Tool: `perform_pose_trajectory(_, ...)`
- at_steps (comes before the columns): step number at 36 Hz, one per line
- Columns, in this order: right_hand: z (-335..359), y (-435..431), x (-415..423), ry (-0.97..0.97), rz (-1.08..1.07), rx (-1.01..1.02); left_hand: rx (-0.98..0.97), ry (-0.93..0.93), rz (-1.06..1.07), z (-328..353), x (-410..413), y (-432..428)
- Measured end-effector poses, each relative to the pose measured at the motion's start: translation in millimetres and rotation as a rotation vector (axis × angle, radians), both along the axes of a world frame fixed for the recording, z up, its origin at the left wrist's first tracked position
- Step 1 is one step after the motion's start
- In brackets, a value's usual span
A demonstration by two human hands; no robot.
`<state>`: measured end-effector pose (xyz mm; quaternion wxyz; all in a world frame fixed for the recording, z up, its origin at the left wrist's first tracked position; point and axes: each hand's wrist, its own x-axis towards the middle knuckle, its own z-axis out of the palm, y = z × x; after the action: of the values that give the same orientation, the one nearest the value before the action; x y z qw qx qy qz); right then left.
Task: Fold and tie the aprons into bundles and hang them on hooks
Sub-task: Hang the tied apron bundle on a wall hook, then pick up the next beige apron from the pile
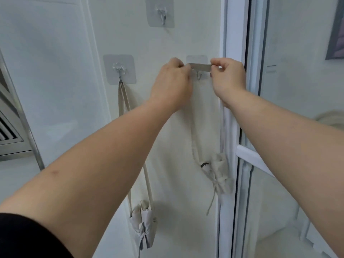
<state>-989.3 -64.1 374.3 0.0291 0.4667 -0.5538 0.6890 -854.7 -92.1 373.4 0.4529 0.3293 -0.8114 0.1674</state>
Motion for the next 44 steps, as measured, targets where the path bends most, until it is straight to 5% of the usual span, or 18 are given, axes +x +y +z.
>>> perform_pose_trajectory(8, -0.8, -12.3, -2.7, 0.090, -0.126, 0.093, 0.200, 0.274, -0.143, 4.8, -9.4, -3.9)
perform_pose_trajectory(12, 5.3, -11.2, 0.7, -0.163, 0.092, 0.117, 0.228, 0.268, -0.159, 2.5, -10.7, -3.9)
perform_pose_trajectory(17, -11.9, -6.4, -3.5, -0.104, 0.116, 0.264, 0.252, 0.124, -0.087, -4.1, -10.3, -2.6)
perform_pose_trajectory(23, -24.9, -8.0, 0.3, -0.259, 0.166, 0.309, 0.385, 0.023, -0.066, -10.5, -14.5, 6.1)
perform_pose_trajectory(44, -65.3, 90.9, 53.3, 0.077, 0.226, 0.338, 0.580, 0.187, -0.197, -65.8, 68.7, 97.4)
